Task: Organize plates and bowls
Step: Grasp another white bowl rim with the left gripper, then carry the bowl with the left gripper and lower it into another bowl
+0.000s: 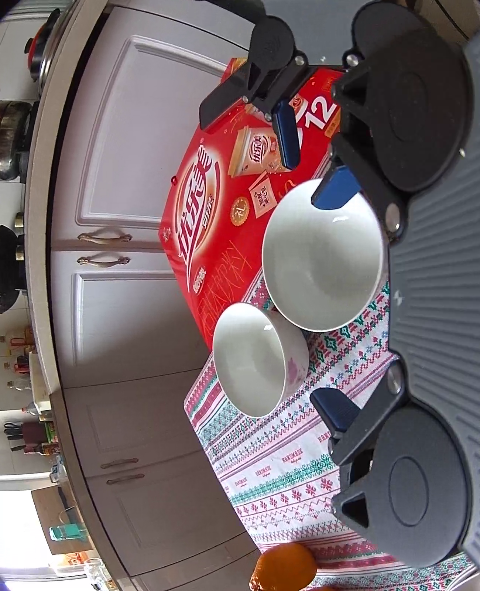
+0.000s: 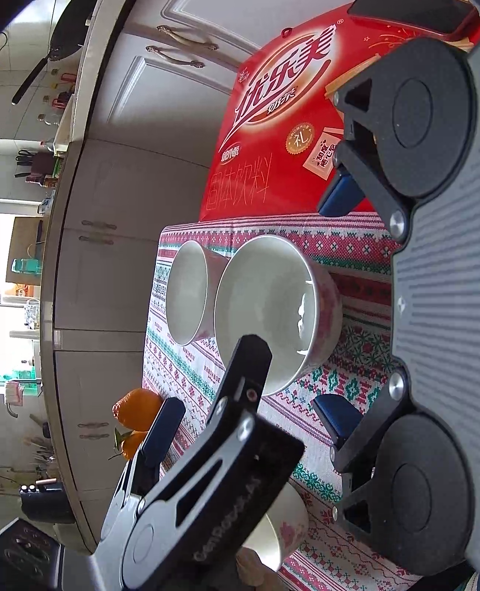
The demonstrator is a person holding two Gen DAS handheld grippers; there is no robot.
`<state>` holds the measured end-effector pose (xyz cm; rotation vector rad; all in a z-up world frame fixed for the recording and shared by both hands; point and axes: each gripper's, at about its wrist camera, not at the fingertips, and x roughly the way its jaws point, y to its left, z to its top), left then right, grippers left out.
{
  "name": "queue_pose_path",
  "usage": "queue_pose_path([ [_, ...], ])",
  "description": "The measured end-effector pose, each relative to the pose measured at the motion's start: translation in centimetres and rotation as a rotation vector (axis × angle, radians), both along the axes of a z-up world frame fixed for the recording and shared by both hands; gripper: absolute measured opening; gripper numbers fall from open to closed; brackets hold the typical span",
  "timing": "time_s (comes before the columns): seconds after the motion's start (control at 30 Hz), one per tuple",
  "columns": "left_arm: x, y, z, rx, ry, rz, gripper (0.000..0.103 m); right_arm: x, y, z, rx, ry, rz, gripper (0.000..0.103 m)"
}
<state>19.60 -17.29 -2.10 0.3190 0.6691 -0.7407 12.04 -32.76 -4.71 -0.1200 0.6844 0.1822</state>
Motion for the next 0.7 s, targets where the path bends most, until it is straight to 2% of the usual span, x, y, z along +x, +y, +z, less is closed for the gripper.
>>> queue_pose_path([
  [0.23, 2.7, -1.0, -1.5, -0.007, 0.096, 0.008, 0.098, 0.9, -0.2, -0.6, 0.011, -0.005, 0.021, 0.103],
  [0.4, 3.7, -1.4, -1.9, -0.001, 0.140, -0.001, 0.082, 1.3, -0.1, -0.7, 0.026, -0.008, 0.049, 0.101],
  [0.5, 4.1, -1.7, -2.0, 0.004, 0.156, -0.012, 0.073, 1.3, 0.0, -0.7, 0.031, -0.008, 0.061, 0.094],
  [0.57, 4.2, -1.8, -2.1, 0.009, 0.165, -0.019, 0.071, 1.3, 0.0, -0.6, 0.035, -0.006, 0.063, 0.087],
  [0.7, 4.5, -2.0, -2.1, 0.010, 0.178, -0.034, 0.063, 1.2, 0.0, -0.6, 0.031, -0.006, 0.062, 0.085],
])
